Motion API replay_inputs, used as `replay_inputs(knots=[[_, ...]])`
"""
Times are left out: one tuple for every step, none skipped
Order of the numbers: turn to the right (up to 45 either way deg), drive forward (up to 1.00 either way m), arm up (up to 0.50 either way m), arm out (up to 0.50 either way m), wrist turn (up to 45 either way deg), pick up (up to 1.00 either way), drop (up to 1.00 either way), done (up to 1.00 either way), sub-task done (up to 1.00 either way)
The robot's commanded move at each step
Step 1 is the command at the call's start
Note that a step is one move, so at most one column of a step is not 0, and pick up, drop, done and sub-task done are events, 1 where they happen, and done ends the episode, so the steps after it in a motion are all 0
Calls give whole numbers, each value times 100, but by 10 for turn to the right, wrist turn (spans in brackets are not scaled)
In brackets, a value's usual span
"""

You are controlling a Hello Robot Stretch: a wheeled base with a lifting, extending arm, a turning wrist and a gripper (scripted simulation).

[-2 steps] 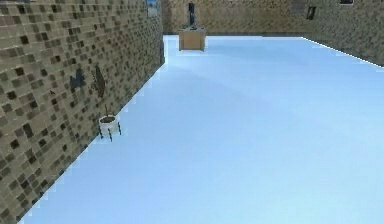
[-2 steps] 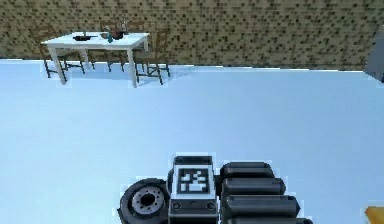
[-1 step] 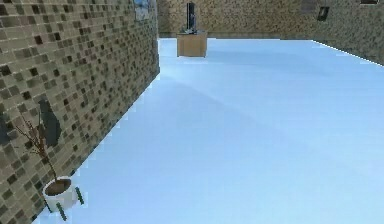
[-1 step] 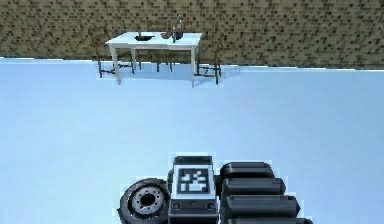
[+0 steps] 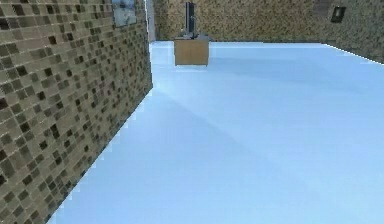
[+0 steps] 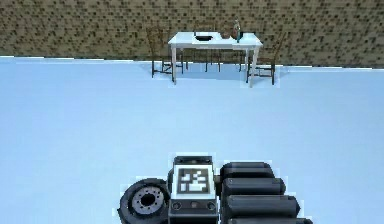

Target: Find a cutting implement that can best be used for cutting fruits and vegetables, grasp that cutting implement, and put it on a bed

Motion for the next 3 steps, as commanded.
replay_inputs(knots=[[0, 100, 0, 0, 0, 0, 0, 0, 0], [-30, 0, 0, 0, 0, 0, 0, 0, 0], [0, 100, 0, 0, 0, 0, 0, 0, 0]])
